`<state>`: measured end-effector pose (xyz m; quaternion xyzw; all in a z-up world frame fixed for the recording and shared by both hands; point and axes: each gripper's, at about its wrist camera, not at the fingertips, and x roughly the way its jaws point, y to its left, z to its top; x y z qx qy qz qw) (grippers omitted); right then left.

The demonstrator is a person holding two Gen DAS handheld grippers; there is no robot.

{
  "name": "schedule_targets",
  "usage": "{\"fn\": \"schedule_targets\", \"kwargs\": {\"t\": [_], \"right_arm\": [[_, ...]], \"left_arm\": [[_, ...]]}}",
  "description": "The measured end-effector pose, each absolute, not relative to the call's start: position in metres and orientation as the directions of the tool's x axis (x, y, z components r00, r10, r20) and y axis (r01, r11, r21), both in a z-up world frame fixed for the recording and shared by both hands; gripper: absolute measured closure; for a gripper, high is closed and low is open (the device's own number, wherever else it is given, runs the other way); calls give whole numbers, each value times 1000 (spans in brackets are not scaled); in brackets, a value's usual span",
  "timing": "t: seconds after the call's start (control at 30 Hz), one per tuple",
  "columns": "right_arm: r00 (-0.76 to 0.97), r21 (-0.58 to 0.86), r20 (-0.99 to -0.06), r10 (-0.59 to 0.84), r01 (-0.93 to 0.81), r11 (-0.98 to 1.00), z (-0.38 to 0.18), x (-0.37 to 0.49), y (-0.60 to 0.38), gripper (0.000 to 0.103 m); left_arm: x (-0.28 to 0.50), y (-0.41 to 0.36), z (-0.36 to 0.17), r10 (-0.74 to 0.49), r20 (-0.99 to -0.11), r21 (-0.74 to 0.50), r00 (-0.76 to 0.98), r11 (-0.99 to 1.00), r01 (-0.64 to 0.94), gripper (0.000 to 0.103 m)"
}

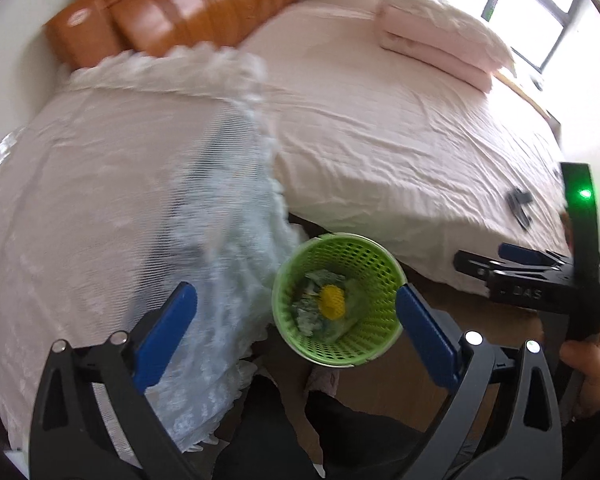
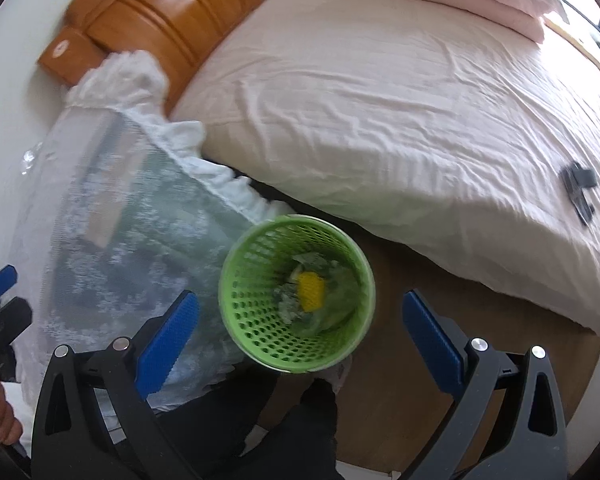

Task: Collect trash
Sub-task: 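Move the right tool toward the clear plastic bottle on the bed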

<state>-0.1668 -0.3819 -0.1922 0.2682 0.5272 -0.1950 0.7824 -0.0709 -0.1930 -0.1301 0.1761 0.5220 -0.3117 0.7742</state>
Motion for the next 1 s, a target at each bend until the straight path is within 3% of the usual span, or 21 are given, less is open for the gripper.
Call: {"fn": "schedule_targets", "kwargs": {"t": [0.4,1.0], "right_arm": [[461,260,-880,114,267,928,-139,-3,-266,3],[426,232,-873,236,-63,971,-125,251,-78,3]], "left_arm": [[23,-29,-94,-123,-873,21,472,957,288,8],[147,130,-119,-37,-878,-65,477,997,-41,8]]}}
